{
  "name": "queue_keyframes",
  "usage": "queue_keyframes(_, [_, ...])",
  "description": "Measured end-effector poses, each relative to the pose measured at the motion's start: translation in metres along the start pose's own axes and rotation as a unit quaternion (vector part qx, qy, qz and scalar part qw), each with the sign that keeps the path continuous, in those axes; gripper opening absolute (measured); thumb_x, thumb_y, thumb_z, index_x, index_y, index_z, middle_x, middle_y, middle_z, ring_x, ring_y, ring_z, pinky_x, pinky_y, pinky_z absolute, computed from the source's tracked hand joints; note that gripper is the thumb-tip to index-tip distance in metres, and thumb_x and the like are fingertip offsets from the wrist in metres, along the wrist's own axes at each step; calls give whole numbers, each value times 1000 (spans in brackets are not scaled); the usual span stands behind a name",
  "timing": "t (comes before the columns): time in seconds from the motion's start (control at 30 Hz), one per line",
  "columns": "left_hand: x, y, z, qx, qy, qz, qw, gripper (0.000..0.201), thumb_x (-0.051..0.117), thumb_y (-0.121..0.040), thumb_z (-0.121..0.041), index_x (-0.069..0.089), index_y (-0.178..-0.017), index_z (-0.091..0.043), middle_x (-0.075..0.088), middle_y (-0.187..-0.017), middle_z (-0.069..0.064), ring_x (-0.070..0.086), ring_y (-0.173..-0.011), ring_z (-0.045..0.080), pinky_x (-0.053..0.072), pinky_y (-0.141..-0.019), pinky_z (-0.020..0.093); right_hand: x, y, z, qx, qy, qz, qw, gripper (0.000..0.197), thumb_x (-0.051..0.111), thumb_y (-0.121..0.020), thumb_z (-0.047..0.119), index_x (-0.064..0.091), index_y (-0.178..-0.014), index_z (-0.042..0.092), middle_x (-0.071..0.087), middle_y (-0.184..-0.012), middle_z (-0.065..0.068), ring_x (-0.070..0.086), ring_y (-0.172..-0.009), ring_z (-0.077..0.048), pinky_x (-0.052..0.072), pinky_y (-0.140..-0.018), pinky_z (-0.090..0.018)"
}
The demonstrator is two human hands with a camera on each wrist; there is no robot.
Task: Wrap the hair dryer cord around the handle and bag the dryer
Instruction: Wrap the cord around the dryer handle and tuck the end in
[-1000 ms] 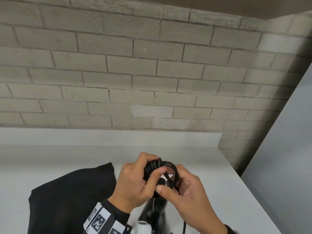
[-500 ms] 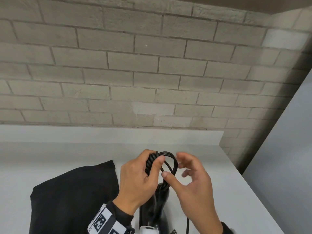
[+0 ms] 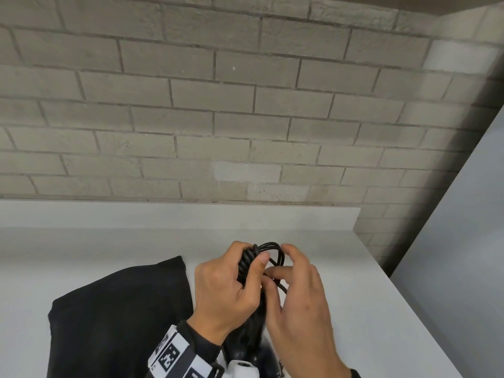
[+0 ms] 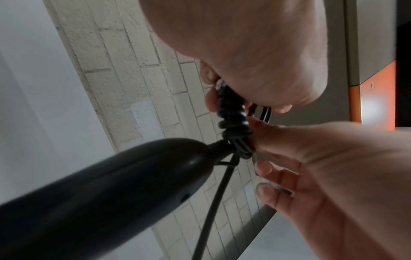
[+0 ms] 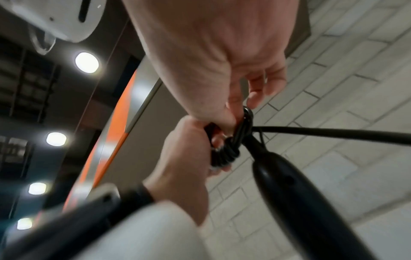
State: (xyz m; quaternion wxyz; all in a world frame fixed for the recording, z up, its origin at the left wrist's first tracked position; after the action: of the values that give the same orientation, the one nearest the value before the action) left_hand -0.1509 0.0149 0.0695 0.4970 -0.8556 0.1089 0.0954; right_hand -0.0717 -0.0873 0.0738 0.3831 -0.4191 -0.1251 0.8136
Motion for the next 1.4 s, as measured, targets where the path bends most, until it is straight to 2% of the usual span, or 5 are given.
queue_keyframes(0.13, [0,1,6,32,9,12,999,44,47,-100,-48,66,-86,-11,49,-52,-13,45,-40,3,40,-38,24,-10,-7,-2,94,-150,106,979,41,61,-93,16,36,-113,42,69,-85,13,53,-87,6,37,-77,-2])
queue_keyframes(0.27, [-2,-1,10,63,24,23,997,32,50,-100,-45,61,-91,-16,51,-52,-9,46,-41,6,39,-40,25,-17,-13,-7,193,-283,159,926,38,65,-90,11,46,-116,30,73,-82,6,55,-67,-4,45,-74,-18])
queue_keyframes(0.5, [-6,-7,11,81,42,49,995,31,53,-99,-45,60,-115,-19,55,-54,-9,48,-41,6,43,-41,26,-19,-25,-17,317,-546,275,725,24,59,-87,4,58,-110,-3,52,-72,-10,36,-61,-16,33,-59,-30])
queue_keyframes(0.8, [-7,-12,20,15,46,29,998,28,48,-99,-49,60,-102,-24,57,-61,-12,52,-49,4,43,-48,18,-4,1,-14,33,-262,100,959,50,67,-88,25,38,-123,46,70,-102,10,58,-100,-18,44,-93,-29])
queue_keyframes(1.4, [14,-16,3,115,32,73,990,31,54,-98,-42,68,-90,-15,48,-55,-11,43,-45,7,38,-43,22,-29,-29,-37,273,-558,205,756,27,65,-85,10,49,-107,8,33,-59,-1,36,-54,-17,36,-52,-26])
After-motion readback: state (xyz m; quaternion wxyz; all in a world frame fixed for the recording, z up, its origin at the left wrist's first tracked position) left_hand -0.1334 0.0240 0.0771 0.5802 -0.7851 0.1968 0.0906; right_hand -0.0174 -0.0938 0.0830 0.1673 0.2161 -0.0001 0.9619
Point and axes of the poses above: each hand's wrist, its own y-axis away from the middle knuckle, its own x-axis out of the palm, z = x × y, the point moved 4 cm from there along -y, towards the middle knuckle
